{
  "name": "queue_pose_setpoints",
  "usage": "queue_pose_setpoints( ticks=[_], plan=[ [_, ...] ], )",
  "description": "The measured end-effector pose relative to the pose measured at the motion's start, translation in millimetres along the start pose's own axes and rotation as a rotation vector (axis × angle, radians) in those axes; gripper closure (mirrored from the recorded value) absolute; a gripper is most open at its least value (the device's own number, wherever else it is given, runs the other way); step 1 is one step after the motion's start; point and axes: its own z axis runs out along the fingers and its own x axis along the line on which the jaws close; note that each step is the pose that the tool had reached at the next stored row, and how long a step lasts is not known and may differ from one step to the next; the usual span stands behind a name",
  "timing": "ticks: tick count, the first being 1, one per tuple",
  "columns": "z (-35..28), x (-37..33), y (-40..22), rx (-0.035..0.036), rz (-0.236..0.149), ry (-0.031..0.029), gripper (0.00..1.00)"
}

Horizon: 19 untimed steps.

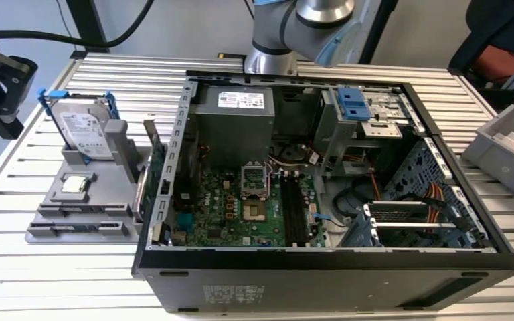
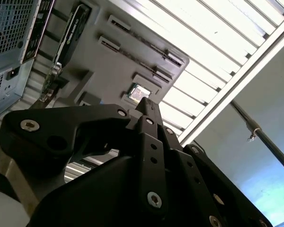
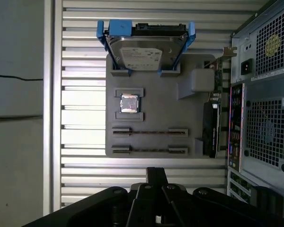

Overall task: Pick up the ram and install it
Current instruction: 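Pick up the ram and move it above insertion slot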

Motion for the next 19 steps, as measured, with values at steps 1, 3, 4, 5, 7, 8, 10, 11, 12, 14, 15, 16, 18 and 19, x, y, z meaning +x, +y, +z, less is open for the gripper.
queue_pose_setpoints(
  ticks=[1, 3, 4, 5, 7, 8, 10, 11, 12, 14, 15, 16, 18, 19],
  plan=[
    [0.0, 0.1, 0.2, 0.0, -0.002, 0.0001, 1.0],
    [0.0, 0.1, 0.2, -0.0001, -0.012, 0.0007, 1.0],
    [0.0, 0.1, 0.2, -0.0002, -0.019, 0.0009, 1.0],
    [0.1, 0.1, 0.3, -0.0004, -0.026, 0.0012, 1.0],
    [0.0, 0.1, 0.4, -0.0005, -0.042, 0.0021, 1.0],
    [0.0, 0.2, 0.4, -0.0006, -0.052, 0.0025, 1.0],
    [0.0, 0.2, 0.5, -0.0009, -0.071, 0.0034, 1.0],
    [0.0, 0.2, 0.5, -0.0009, -0.08, 0.0039, 1.0],
    [0.0, 0.2, 0.5, -0.001, -0.089, 0.0042, 1.0],
    [0.0, 0.1, 0.5, -0.0011, -0.107, 0.0052, 1.0],
    [0.0, 0.1, 0.5, -0.0012, -0.116, 0.0056, 1.0],
    [0.0, 0.1, 0.5, -0.0014, -0.127, 0.0061, 1.0],
    [0.0, 0.1, 0.6, -0.0016, -0.149, 0.0072, 1.0],
    [0.0, 0.1, 0.7, -0.0017, -0.16, 0.0077, 1.0]
  ],
)
